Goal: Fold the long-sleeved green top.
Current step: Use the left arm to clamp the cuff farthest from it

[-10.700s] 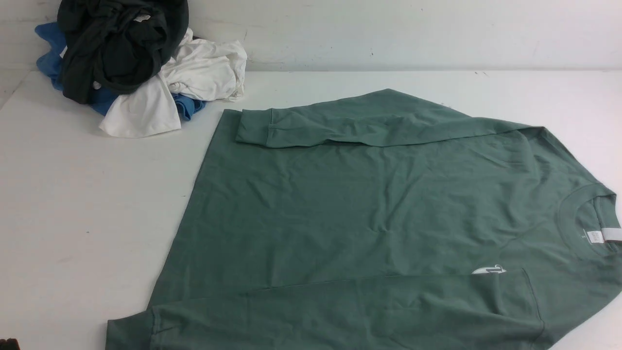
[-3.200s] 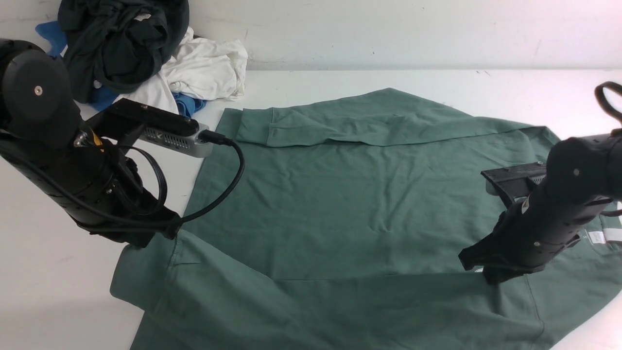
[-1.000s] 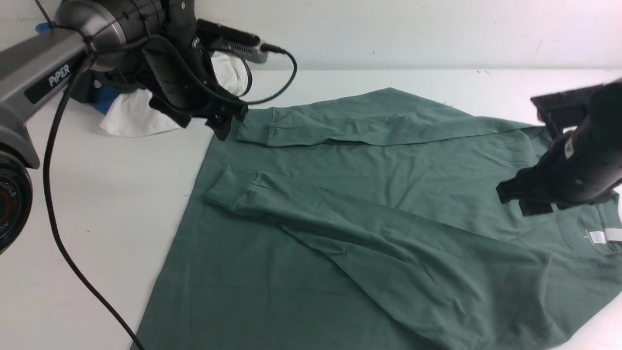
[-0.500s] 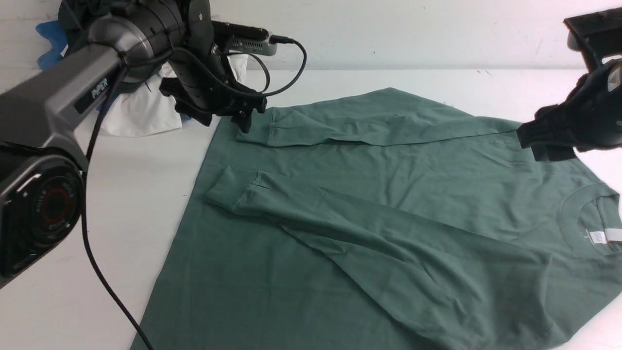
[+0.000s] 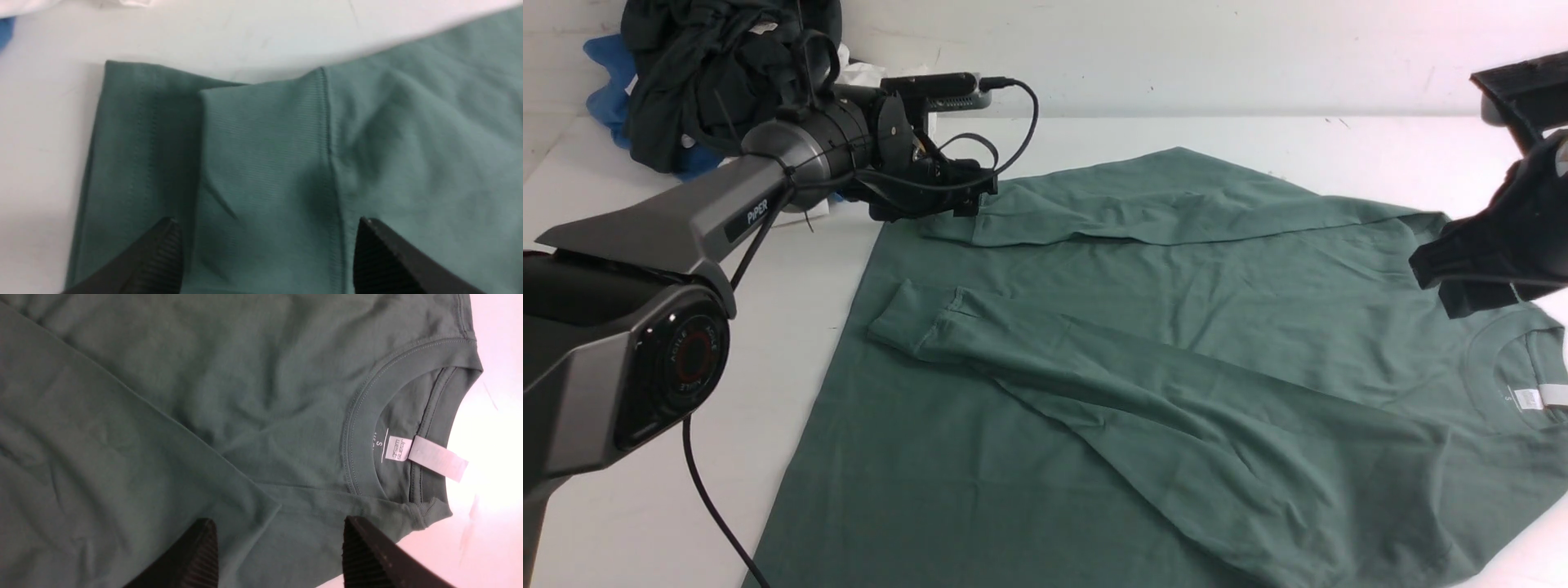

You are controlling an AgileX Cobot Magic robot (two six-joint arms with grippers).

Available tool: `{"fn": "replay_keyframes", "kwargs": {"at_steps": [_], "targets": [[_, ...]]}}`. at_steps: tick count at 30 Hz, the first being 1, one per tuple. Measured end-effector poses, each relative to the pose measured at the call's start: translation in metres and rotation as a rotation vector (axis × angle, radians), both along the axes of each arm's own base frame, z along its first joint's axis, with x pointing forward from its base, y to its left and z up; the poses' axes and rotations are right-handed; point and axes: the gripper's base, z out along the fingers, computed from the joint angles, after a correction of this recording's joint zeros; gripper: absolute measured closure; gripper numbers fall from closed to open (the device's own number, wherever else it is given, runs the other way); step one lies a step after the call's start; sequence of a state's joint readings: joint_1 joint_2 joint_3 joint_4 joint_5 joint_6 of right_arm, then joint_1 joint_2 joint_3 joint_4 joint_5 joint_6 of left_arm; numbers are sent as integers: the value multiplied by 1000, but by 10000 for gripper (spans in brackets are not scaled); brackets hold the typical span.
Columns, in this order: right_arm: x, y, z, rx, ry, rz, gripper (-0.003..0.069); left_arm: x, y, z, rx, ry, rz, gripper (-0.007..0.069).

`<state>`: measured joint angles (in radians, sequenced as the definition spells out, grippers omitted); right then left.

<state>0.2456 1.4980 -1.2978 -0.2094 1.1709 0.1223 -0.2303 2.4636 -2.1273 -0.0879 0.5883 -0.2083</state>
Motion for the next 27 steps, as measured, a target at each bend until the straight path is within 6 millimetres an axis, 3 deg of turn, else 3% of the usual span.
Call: {"fn": "replay_keyframes", "kwargs": {"at_steps": [6,13,17,25,27], "targets": [[-1,1,0,15,9,-2,267,8,17,-18,-15,3,54,114],[-1,2,0,20,8,-1,267,9,17,-18,-20,-5,55,134],[-1,2,0,21,8,-1,267,8,14,-18,-22,-4,48,204],[-1,2,0,16,10,13,267,6,8,-18,-8,-9,-20,459],[-1,2,0,16,10,14,267,6,6,-18,-2,-12,-32,482]]}}
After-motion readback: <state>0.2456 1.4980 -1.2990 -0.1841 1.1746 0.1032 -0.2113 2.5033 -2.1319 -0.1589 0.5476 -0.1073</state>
